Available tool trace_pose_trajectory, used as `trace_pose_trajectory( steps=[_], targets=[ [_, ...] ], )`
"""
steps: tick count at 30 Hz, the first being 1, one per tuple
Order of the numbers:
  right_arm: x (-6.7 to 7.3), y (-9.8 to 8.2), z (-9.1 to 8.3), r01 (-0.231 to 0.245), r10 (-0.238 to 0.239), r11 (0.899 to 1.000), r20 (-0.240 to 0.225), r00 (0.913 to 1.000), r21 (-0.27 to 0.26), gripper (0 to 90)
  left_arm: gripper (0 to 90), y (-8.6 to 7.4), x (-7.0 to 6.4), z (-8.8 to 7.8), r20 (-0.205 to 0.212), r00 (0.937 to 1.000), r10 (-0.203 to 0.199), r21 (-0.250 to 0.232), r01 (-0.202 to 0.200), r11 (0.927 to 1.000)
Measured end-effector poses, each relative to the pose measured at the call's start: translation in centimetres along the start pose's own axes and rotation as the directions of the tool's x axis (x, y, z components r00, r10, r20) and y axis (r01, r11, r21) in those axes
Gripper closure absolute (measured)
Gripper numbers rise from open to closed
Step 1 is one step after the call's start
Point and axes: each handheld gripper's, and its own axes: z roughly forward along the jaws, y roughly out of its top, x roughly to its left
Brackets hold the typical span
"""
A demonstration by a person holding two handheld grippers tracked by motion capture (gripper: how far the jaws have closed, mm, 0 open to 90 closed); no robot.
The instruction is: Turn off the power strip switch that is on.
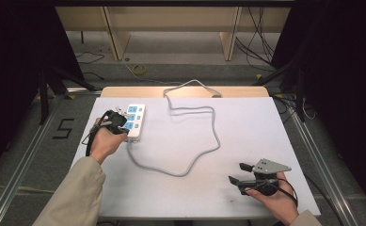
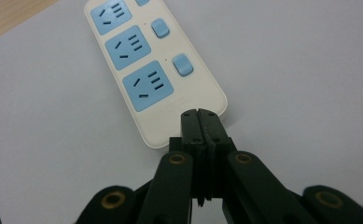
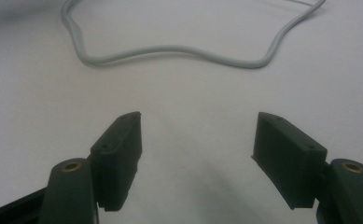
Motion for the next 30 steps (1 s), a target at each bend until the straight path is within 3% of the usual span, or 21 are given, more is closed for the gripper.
trace_pose_trajectory(
  steps=[30],
  targets=[
    [0.0, 0.0, 0.0, -0.005, 0.005, 1.000, 0.002, 1.0000, 0.000, 33.3, 89.7, 1.4, 1.3, 0.8, -0.014, 0.9998, -0.017, 0.031, 0.017, 0.9994]
  ],
)
